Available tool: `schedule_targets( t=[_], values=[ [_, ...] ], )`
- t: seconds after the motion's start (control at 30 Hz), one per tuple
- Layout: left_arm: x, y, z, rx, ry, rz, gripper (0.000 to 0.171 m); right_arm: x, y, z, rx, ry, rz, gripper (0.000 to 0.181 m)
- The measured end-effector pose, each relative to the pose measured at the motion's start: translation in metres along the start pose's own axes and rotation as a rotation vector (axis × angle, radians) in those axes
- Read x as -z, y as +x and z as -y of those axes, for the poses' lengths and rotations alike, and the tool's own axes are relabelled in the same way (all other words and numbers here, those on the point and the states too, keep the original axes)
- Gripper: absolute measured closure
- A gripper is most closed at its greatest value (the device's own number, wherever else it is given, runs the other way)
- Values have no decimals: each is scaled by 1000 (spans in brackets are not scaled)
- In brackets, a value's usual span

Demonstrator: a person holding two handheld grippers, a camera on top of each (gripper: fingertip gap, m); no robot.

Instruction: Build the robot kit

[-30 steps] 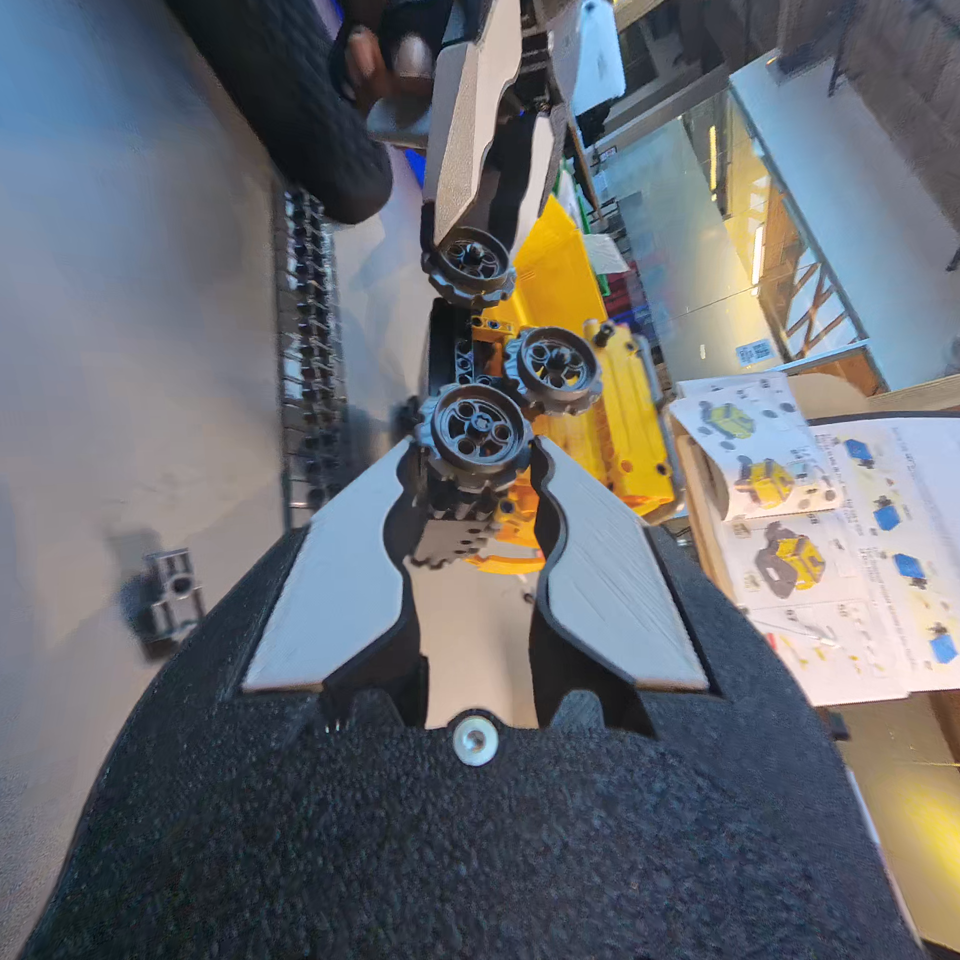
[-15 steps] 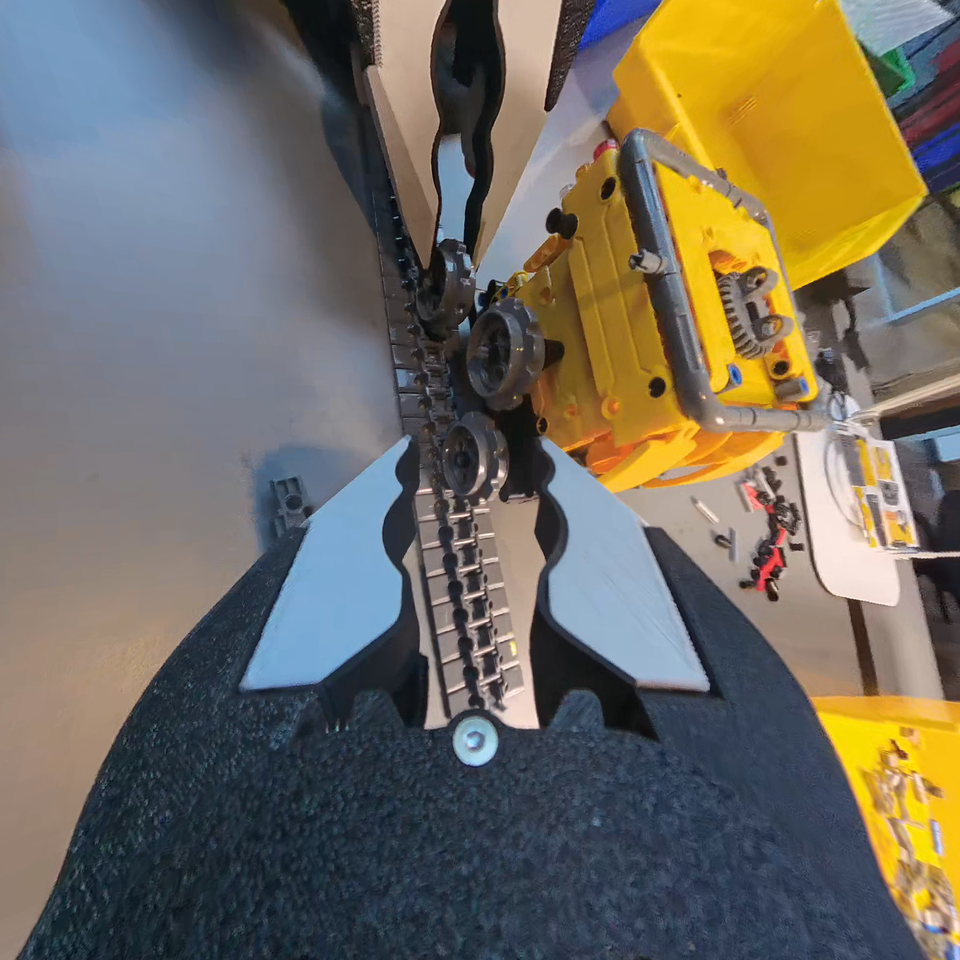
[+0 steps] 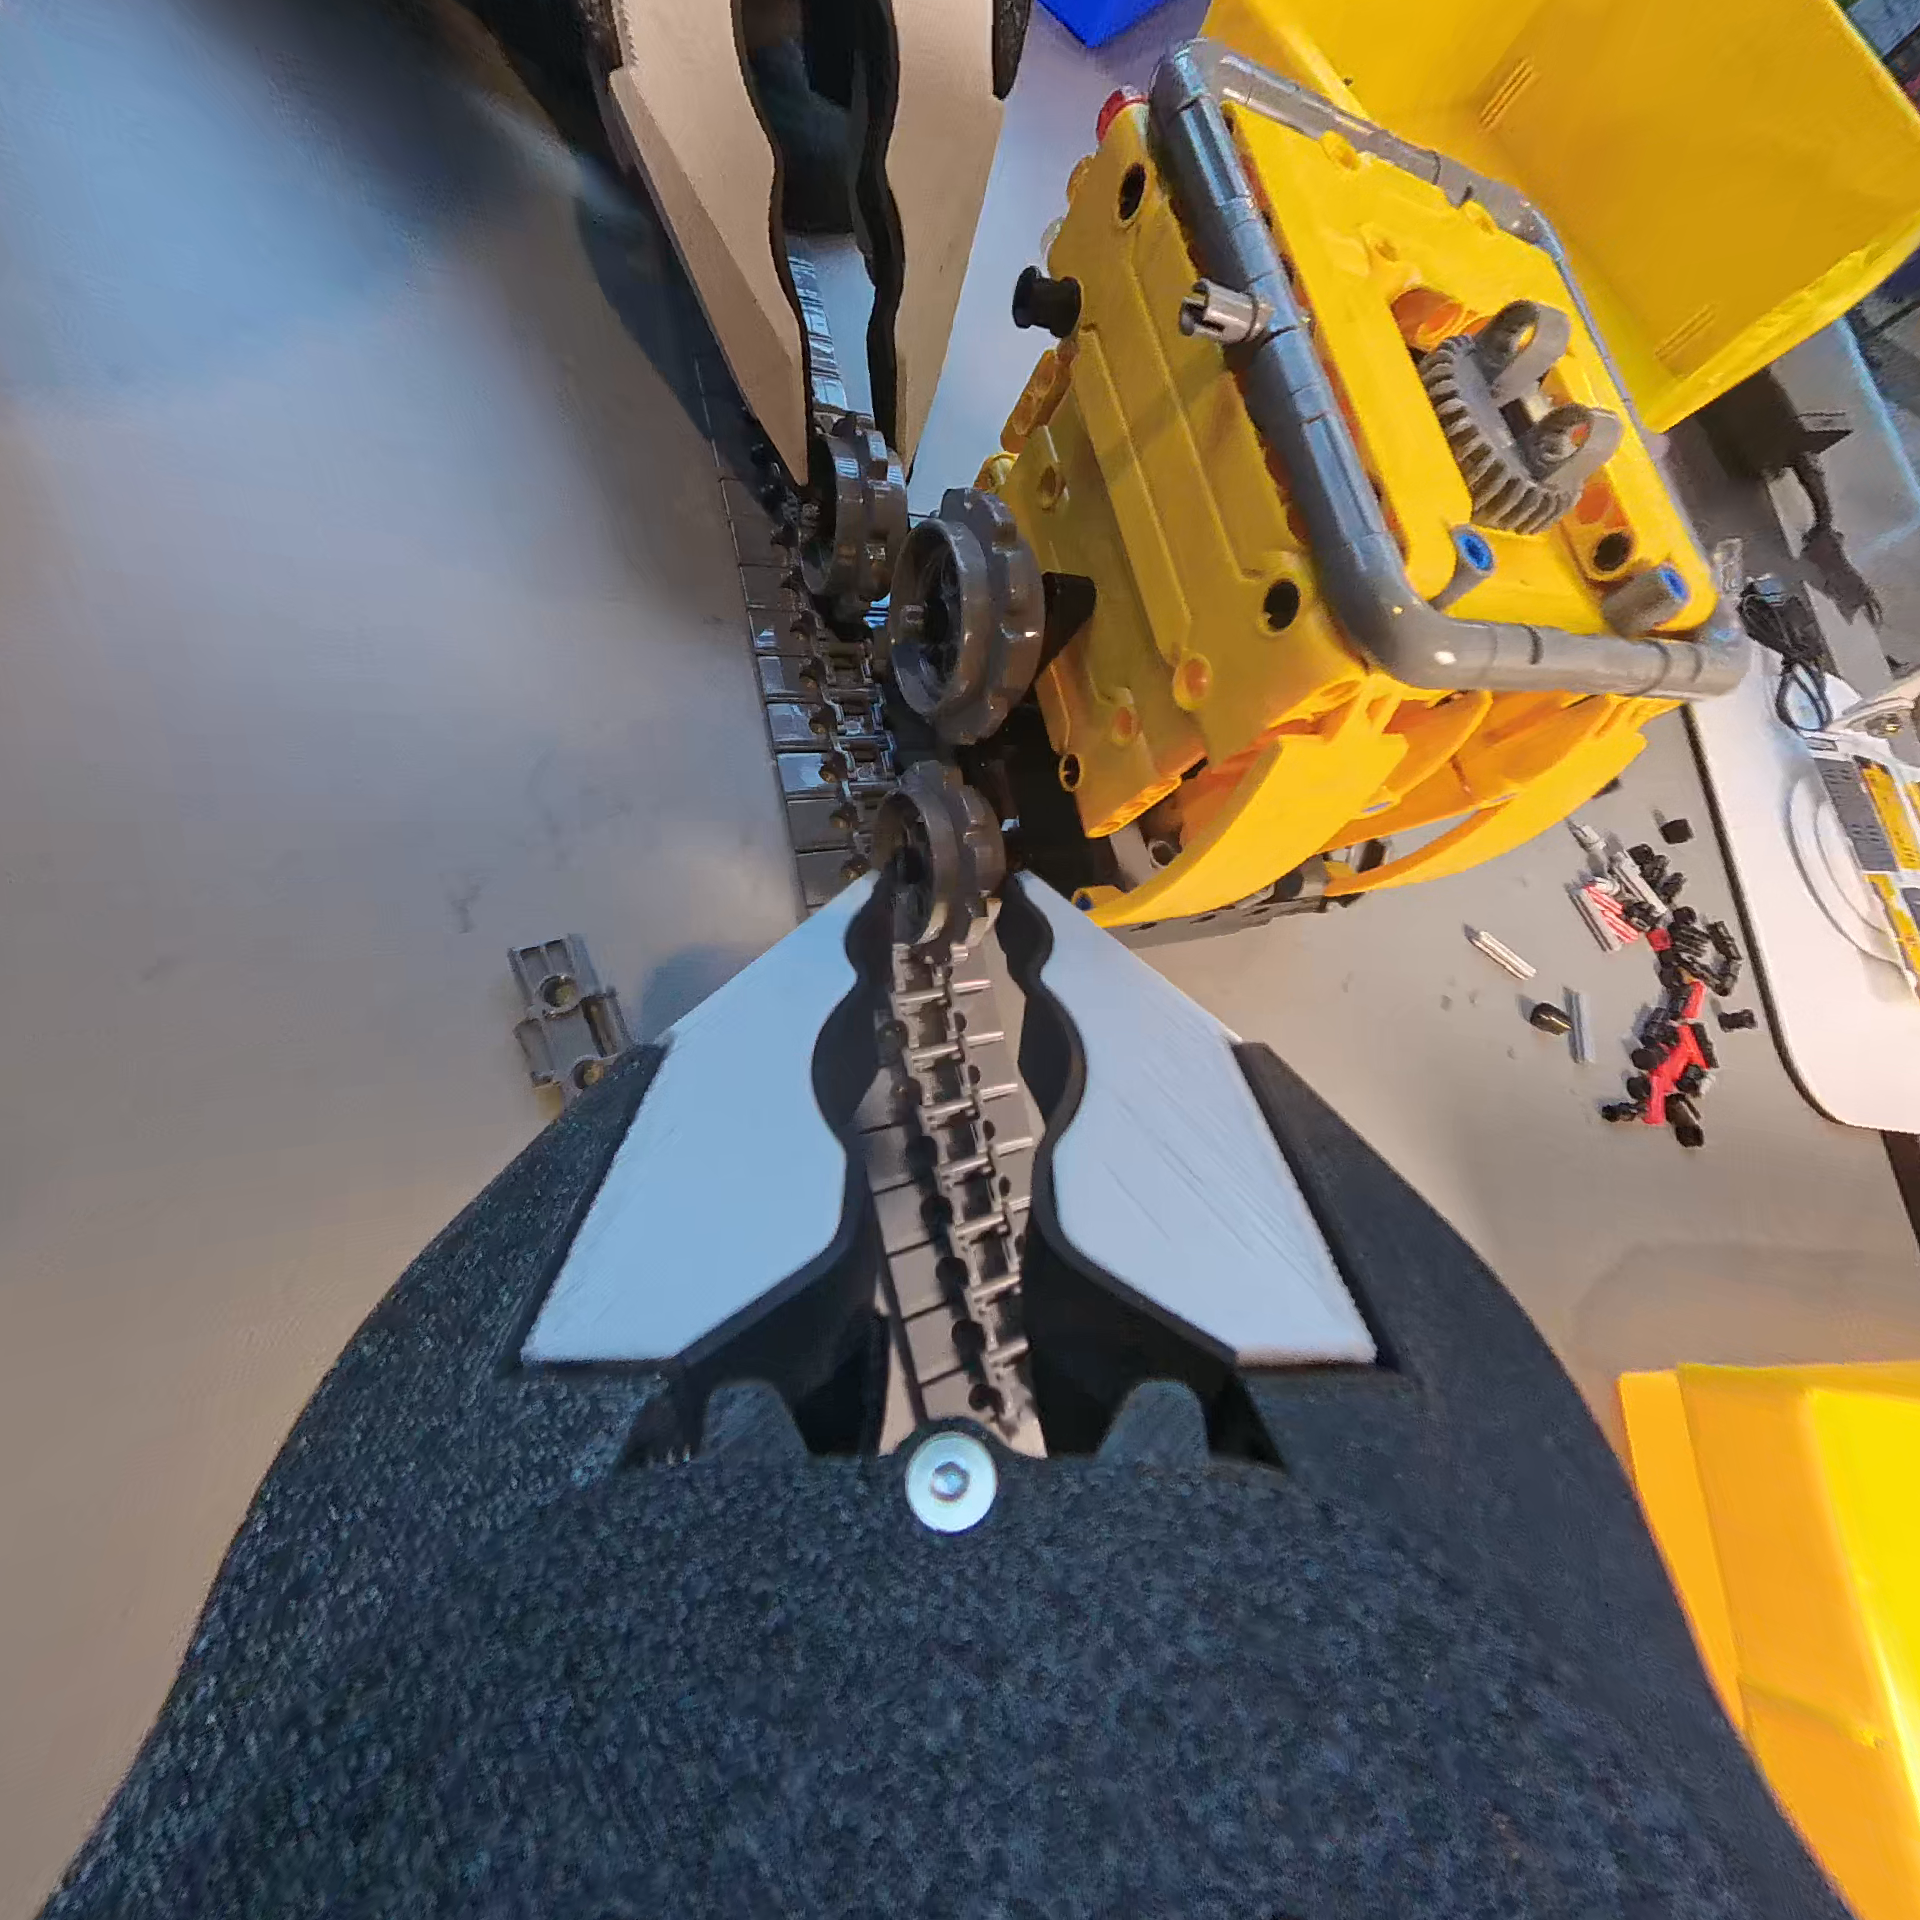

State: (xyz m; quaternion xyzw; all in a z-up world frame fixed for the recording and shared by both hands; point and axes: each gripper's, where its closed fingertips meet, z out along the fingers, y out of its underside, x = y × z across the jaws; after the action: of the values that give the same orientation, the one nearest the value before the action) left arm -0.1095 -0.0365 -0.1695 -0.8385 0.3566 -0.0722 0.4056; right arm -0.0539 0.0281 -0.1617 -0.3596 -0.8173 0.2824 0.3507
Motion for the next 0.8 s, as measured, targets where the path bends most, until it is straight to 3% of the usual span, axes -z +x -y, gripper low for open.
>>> schedule_targets(
  t=[0.33,0.43,0.6,0.8],
  values=[
    [1,-1,-6,16,-31,3,155,-1,2,1,-19,0,24,162],
    [19,-5,-14,11,-58,16,148,11,1,-5,-31,-18,45,161],
    [58,-3,-59,79,-224,-43,135,36,10,-19,-112,-34,34,161],
    [63,9,-85,54,-309,-76,136,28,-10,10,-94,41,88,161]
  ],
)
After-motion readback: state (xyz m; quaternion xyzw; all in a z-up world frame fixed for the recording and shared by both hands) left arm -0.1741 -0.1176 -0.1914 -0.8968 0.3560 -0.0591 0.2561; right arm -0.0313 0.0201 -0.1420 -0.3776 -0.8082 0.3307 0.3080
